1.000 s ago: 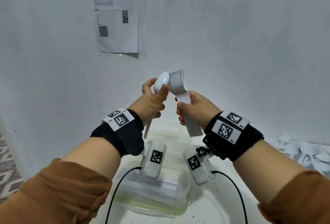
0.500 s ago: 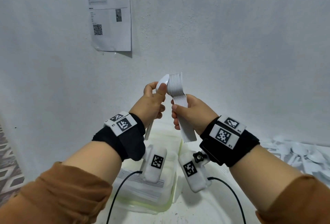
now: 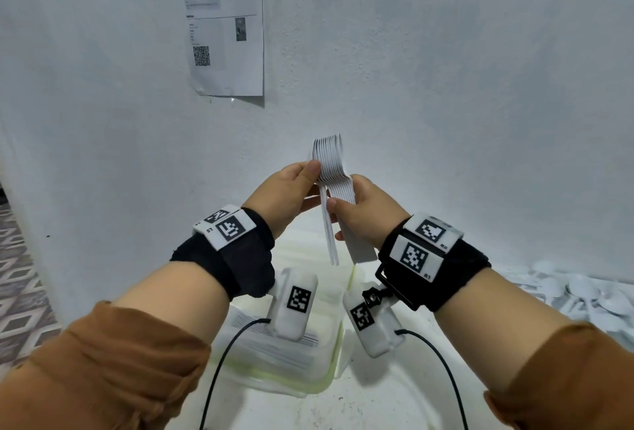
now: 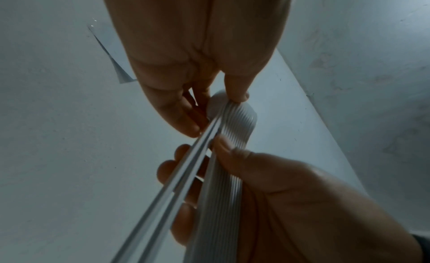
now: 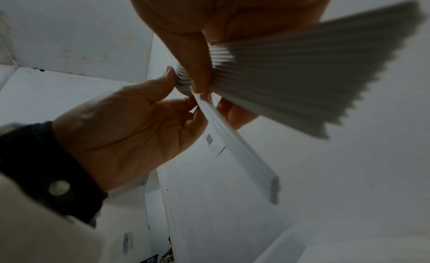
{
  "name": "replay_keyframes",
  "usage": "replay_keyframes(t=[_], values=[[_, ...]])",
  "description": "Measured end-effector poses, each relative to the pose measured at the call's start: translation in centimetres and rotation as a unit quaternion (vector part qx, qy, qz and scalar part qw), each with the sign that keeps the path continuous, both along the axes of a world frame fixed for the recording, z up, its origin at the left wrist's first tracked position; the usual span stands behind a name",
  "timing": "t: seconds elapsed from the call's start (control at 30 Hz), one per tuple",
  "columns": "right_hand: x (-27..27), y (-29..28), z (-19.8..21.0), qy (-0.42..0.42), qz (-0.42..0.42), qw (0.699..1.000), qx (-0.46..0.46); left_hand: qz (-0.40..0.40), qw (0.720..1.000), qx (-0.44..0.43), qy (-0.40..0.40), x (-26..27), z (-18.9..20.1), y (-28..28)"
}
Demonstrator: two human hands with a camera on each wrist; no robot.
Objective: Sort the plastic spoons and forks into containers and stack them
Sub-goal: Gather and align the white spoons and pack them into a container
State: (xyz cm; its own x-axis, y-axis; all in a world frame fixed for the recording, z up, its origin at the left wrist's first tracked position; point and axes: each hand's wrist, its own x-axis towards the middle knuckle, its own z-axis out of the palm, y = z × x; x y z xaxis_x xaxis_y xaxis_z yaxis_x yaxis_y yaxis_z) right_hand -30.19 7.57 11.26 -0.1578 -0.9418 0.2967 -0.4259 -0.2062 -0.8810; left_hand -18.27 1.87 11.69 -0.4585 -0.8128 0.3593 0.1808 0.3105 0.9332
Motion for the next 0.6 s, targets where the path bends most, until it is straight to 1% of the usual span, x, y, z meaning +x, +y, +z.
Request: replay_keyframes(t=[0.1, 0.23, 0.6], values=[[0.5, -0.2, 0.2, 0.002, 0.014, 1.000, 0.001, -0.029, 0.999, 0.023, 0.029, 0.6, 0.2, -0.3], [1.1, -0.6, 0.6, 0.002, 0.026, 1.000, -0.003, -0.045, 0.997, 0.030, 0.045, 1.5, 0.4, -0.8], [3.9, -2.9, 2.3, 0.039, 0.024, 0.999, 0.020, -0.043, 0.997, 0.036, 0.048, 5.5, 1.3, -3.6]])
